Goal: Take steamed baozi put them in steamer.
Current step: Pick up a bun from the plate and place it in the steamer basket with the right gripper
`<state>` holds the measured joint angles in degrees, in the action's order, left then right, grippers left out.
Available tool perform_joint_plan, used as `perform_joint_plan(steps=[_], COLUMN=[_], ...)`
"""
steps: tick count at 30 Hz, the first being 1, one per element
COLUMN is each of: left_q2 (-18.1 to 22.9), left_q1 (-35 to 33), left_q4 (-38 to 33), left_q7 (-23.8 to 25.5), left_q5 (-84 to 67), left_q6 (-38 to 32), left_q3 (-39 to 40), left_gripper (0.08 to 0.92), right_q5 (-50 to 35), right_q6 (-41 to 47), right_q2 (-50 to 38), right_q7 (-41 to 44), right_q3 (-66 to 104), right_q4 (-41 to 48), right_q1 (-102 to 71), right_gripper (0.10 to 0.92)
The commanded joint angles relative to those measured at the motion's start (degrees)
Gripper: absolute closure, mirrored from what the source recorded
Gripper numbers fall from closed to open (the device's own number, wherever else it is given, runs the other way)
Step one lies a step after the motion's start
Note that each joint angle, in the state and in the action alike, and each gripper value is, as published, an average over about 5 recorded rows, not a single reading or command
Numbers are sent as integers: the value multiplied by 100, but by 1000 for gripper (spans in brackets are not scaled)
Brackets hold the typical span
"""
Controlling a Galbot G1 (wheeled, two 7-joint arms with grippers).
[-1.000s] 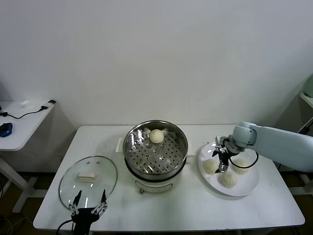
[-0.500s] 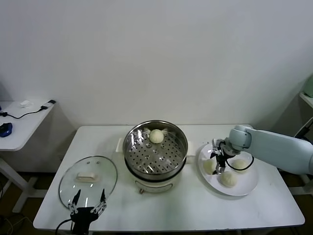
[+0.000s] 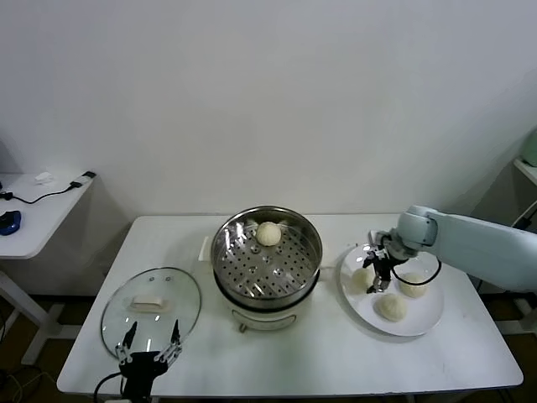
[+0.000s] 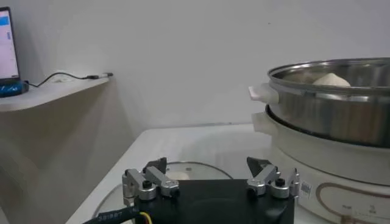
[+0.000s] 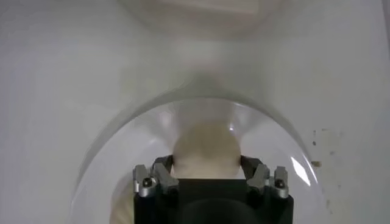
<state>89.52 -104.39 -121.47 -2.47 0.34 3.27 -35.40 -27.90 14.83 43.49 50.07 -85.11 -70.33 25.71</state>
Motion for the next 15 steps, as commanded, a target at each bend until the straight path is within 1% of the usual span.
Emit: perform_joint_plan(steps=[1,5,8,11,15], left_q2=[-19,-63,-104,-119,-123], left_q1=[-3,-10,-19,-2,28], left_q4=[-13,-42,-78,-106,-144], left_q7=[0,-4,-4,-2,8], left_q5=[-3,-4,-9,-15,-39], left_q6=[8,2,-5,-6,10], left_q3=[26,68,83,85,84], left_gripper=[177,177,177,177,177], right_q5=[-333,-905,-1525,-2188,-2943], right_q6=[-226,-364,-294,-35,412], right_q2=[-53,159,355,622,1105], right_q7=[515,877,960,783,237], right_q3=[-630,-1412,-1700,-1702,-1532], right_q4=[-202,-370,-624,-1025,-1642], right_q1=[1529,2879,3637,4024,4120], right_gripper=[296,296,296,295,293])
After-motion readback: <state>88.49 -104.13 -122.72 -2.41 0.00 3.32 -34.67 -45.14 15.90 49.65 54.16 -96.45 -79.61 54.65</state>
